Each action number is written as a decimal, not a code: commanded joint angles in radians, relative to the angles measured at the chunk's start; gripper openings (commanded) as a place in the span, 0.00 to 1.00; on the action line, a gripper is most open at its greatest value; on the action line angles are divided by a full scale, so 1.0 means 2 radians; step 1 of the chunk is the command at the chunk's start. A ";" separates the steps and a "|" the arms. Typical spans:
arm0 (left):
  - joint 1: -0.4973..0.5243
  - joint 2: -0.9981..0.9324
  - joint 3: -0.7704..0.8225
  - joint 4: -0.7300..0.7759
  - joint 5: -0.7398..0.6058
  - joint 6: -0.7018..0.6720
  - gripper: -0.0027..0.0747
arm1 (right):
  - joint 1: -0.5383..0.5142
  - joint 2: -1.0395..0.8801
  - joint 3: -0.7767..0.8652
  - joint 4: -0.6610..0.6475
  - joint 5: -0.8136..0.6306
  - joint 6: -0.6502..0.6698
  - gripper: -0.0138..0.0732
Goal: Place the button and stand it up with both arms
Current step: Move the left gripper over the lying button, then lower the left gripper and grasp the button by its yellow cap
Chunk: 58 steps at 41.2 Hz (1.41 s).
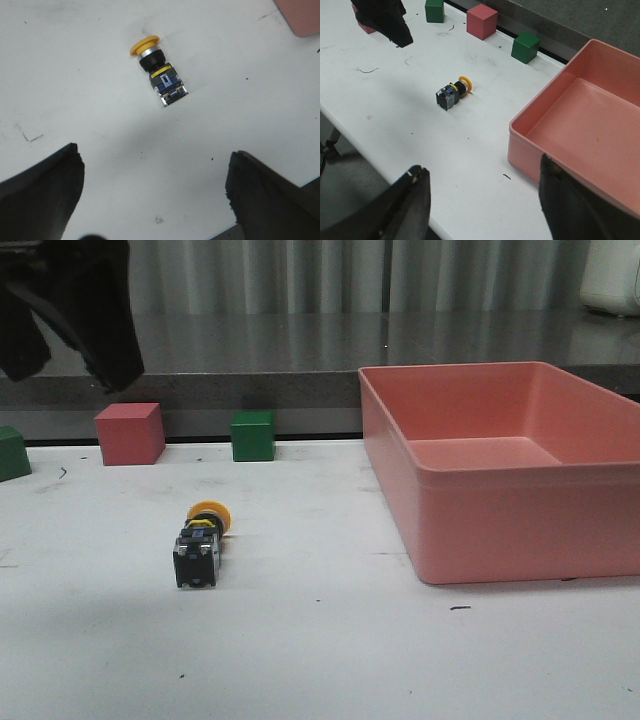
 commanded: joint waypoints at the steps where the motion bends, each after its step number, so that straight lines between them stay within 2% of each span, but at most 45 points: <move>1: -0.003 0.018 -0.038 -0.008 0.004 -0.019 0.77 | -0.003 0.002 -0.013 -0.002 -0.032 -0.004 0.72; 19: -0.003 0.129 -0.103 -0.009 0.002 -0.106 0.77 | -0.003 0.002 -0.013 -0.002 -0.032 -0.004 0.72; 41: -0.003 0.221 -0.161 -0.005 -0.001 -0.204 0.77 | -0.003 0.002 -0.013 -0.002 -0.032 -0.004 0.72; 58: -0.003 0.291 -0.215 -0.004 -0.007 -0.220 0.77 | -0.003 0.002 -0.013 -0.002 -0.032 -0.004 0.72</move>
